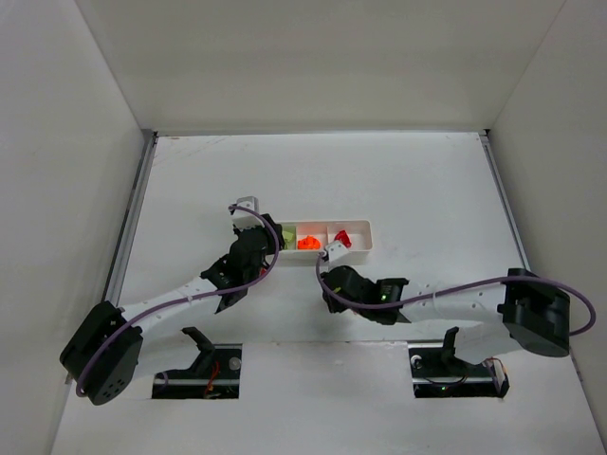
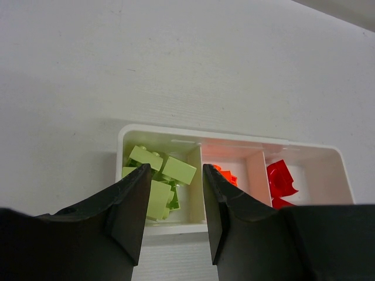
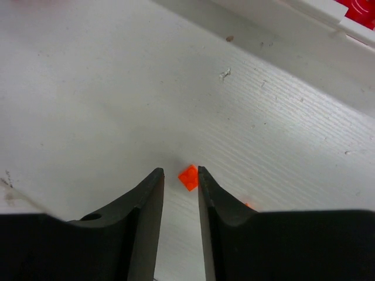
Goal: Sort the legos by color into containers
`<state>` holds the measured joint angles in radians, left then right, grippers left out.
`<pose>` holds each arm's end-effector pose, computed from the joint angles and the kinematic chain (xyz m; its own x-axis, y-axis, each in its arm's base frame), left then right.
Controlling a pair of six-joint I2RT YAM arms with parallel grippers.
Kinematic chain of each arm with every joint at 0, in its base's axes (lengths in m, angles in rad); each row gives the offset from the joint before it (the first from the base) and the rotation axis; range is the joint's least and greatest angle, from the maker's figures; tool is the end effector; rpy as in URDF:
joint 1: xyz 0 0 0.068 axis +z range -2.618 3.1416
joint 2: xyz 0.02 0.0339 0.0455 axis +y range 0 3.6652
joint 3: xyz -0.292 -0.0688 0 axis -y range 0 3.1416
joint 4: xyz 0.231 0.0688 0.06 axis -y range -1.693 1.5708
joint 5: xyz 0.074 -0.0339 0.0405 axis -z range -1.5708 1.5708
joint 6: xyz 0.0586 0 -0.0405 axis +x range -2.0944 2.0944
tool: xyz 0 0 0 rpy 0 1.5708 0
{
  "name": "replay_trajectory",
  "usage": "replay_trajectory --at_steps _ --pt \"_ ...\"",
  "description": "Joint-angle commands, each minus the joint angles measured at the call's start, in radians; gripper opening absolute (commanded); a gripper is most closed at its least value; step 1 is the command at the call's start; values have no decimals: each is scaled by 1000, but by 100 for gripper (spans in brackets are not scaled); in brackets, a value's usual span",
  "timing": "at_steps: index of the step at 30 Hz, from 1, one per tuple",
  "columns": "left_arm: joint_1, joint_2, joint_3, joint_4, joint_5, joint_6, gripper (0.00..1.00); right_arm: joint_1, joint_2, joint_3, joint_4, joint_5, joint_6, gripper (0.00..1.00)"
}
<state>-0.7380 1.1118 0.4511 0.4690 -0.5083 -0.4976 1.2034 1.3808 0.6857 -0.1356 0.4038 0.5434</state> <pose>0.1914 -0.1355 0.2570 -0.2357 -0.3493 -0.9069 0.1386 0.9116 -0.3871 0.1174 0.2408 0.2039 -0.6215 -0.2912 -0.7272 -0.5160 0.8507 0.1003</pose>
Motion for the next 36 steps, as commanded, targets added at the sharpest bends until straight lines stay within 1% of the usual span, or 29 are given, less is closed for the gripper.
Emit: replay_trajectory --at_steps 1,4,10,14,17,21,26,29,36 --pt "4 -17 12 42 -2 1 38 -8 -14 12 -9 -2 -5 37" --pt "4 -21 12 39 -2 4 38 -8 32 6 -12 -11 -17 48" --pt "-1 -18 14 39 -1 5 38 0 78 15 -15 -33 -46 48" --pt "-1 -17 14 40 -1 5 38 8 75 28 -56 -16 -45 48" --pt "-1 -15 14 42 -1 2 38 11 73 25 -68 -32 -37 47" --pt "-5 -9 17 42 -1 5 38 18 118 37 -73 -14 -42 47" --pt "1 -6 15 43 2 2 38 18 161 61 -62 -3 -59 45" --pt "-1 -13 14 43 7 5 38 15 170 54 -42 -13 -62 39" --pt "6 -15 12 43 8 1 38 12 162 44 -41 -45 -45 30"
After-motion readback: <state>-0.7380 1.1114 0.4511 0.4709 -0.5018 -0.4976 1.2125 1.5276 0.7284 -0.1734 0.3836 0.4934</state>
